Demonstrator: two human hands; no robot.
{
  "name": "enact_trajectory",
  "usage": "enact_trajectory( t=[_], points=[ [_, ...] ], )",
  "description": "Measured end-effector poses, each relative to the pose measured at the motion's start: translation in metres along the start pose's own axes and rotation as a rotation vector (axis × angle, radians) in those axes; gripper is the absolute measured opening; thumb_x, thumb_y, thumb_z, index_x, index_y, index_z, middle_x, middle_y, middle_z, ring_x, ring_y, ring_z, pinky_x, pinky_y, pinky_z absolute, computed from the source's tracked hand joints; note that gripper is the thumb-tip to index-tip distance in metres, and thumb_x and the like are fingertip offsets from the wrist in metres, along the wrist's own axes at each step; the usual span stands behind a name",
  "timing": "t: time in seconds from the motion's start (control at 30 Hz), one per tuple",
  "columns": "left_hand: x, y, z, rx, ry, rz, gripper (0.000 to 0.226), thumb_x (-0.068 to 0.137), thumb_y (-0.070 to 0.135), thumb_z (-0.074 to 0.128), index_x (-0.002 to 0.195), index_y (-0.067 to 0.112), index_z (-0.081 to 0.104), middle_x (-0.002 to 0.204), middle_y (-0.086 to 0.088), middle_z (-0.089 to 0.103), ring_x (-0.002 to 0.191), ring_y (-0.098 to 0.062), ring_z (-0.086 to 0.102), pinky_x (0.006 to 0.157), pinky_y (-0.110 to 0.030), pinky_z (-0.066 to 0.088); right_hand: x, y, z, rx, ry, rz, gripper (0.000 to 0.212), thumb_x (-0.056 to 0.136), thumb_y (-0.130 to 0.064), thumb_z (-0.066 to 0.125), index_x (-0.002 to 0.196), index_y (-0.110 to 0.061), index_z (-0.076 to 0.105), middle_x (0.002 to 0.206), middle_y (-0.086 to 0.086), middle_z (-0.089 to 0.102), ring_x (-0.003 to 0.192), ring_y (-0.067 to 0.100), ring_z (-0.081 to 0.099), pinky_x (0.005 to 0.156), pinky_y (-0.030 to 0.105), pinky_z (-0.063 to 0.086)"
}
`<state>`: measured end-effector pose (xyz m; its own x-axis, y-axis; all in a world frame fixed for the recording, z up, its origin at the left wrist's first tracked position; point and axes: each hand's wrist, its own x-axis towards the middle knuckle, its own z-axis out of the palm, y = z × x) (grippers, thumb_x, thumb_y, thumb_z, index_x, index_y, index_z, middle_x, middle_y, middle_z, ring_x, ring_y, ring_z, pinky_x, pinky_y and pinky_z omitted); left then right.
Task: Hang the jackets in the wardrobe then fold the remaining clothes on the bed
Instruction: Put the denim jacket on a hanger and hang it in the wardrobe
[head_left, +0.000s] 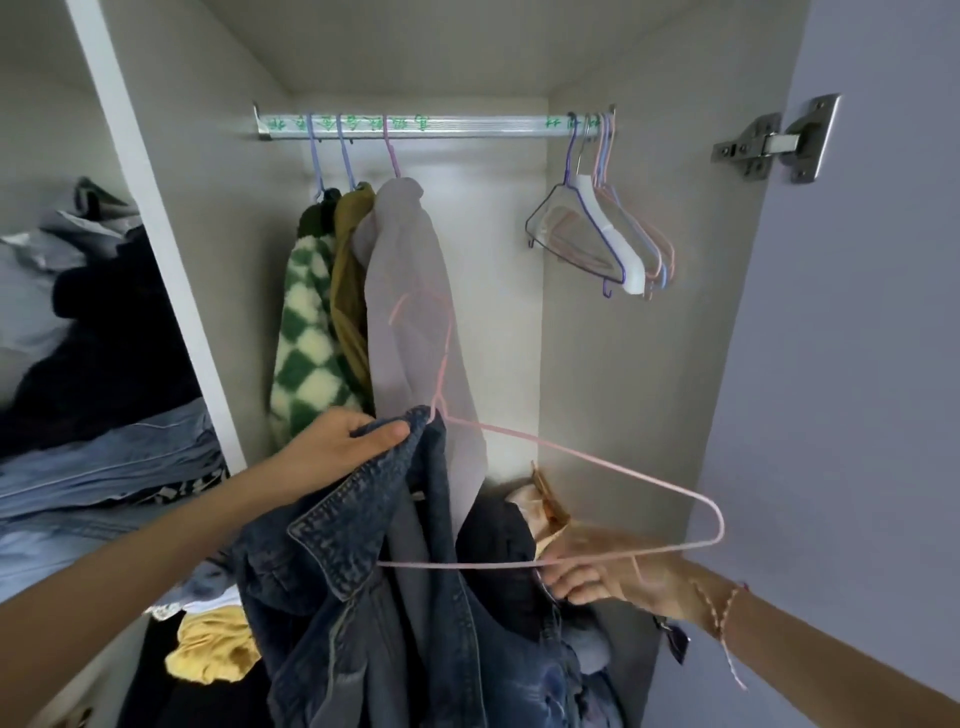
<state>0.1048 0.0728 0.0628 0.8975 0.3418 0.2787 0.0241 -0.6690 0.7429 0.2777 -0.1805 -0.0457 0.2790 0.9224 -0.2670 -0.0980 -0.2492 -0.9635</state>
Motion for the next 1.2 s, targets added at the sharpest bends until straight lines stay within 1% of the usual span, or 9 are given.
enact_trajectory(
  t=[0.1, 0.23, 0.3, 0.4, 0.5, 0.67, 0.9, 1.07, 1.2],
  points=[
    [-0.002, 0.0, -0.01, -0.065, 0.046, -0.041, 0.088, 0.03, 0.095, 0.052, 0.053, 0.01, 0.049, 0.042, 0.009, 0.051, 0.04, 0.001, 0.046, 0.042, -0.013, 0.033, 0.022, 0.019, 0.067, -0.364, 0.07, -0.063, 0.031, 0.088, -0.024, 0.064, 0.115, -0.011, 0.056, 0.099, -0.003, 0.06, 0.088, 0.006, 0.056, 0.084, 0.017, 0.046],
    [-0.002, 0.0, -0.011, -0.09, 0.062, -0.061, 0.106, 0.031, 0.094, 0.056, 0.067, -0.006, 0.059, 0.058, -0.01, 0.059, 0.047, -0.009, 0.053, 0.047, -0.017, 0.039, 0.064, 0.037, 0.135, -0.554, 0.3, -0.183, 0.075, 0.073, -0.066, 0.061, 0.13, -0.024, 0.039, 0.116, -0.013, 0.051, 0.11, 0.007, 0.05, 0.091, 0.02, 0.043],
    [-0.005, -0.004, -0.013, -0.099, 0.07, -0.082, 0.111, 0.034, 0.092, 0.057, 0.07, -0.013, 0.059, 0.062, -0.015, 0.06, 0.051, -0.016, 0.055, 0.05, -0.02, 0.04, 0.079, 0.044, 0.142, -0.609, 0.457, -0.149, 0.064, 0.082, -0.056, 0.06, 0.13, -0.02, 0.039, 0.121, -0.002, 0.052, 0.114, 0.018, 0.052, 0.09, 0.028, 0.044],
    [-0.015, -0.009, -0.018, -0.123, 0.118, -0.147, 0.092, 0.048, 0.085, 0.057, 0.065, -0.005, 0.06, 0.057, -0.009, 0.061, 0.05, -0.013, 0.057, 0.047, -0.015, 0.04, 0.089, 0.051, 0.131, -0.668, 0.546, -0.108, 0.028, 0.085, -0.031, 0.057, 0.103, -0.016, 0.042, 0.105, 0.004, 0.055, 0.1, 0.024, 0.056, 0.073, 0.031, 0.043],
    [-0.02, -0.013, -0.017, -0.141, 0.158, -0.211, 0.05, 0.063, 0.06, 0.055, 0.042, 0.014, 0.058, 0.048, 0.003, 0.061, 0.047, -0.007, 0.056, 0.045, -0.012, 0.04, 0.092, 0.056, 0.11, -0.445, 0.717, -0.189, 0.029, 0.078, -0.016, 0.064, 0.083, -0.016, 0.035, 0.087, 0.003, 0.051, 0.079, 0.022, 0.05, 0.056, 0.023, 0.031],
    [-0.021, -0.015, -0.012, -0.183, 0.174, -0.25, 0.071, 0.042, 0.082, 0.063, 0.051, 0.011, 0.059, 0.053, -0.002, 0.064, 0.048, -0.008, 0.06, 0.048, -0.014, 0.044, 0.1, 0.072, 0.094, -0.623, 1.026, -0.229, 0.004, 0.076, -0.012, 0.064, 0.079, -0.013, 0.063, 0.084, 0.008, 0.056, 0.079, 0.026, 0.053, 0.068, 0.035, 0.043],
    [-0.006, -0.011, -0.011, -0.137, 0.148, -0.226, 0.05, 0.08, 0.048, 0.058, 0.053, 0.006, 0.053, 0.046, 0.001, 0.058, 0.041, -0.007, 0.055, 0.046, -0.015, 0.041, 0.095, 0.058, 0.077, -0.443, 0.588, -0.292, 0.027, 0.097, -0.007, 0.045, 0.075, -0.023, 0.046, 0.074, -0.01, 0.053, 0.068, -0.002, 0.05, 0.072, 0.025, 0.038],
    [-0.01, -0.026, -0.033, 0.069, 0.06, -0.099, 0.076, 0.044, 0.091, 0.055, 0.049, 0.017, 0.043, 0.047, -0.001, 0.041, 0.044, -0.011, 0.04, 0.046, -0.022, 0.028, 0.064, 0.02, 0.017, -0.306, 0.459, -0.271, 0.005, 0.089, -0.022, 0.062, 0.085, -0.019, 0.059, 0.081, -0.009, 0.06, 0.079, 0.007, 0.054, 0.082, 0.029, 0.048],
    [-0.004, -0.032, -0.04, 0.198, -0.02, -0.026, 0.07, 0.045, 0.093, 0.05, 0.04, 0.025, 0.036, 0.042, 0.004, 0.03, 0.041, -0.005, 0.03, 0.044, -0.022, 0.022, 0.045, -0.022, -0.026, -0.128, 0.287, -0.259, 0.035, 0.066, -0.02, 0.081, 0.085, 0.001, 0.061, 0.069, 0.008, 0.062, 0.058, 0.016, 0.059, 0.052, 0.019, 0.048]
  ],
)
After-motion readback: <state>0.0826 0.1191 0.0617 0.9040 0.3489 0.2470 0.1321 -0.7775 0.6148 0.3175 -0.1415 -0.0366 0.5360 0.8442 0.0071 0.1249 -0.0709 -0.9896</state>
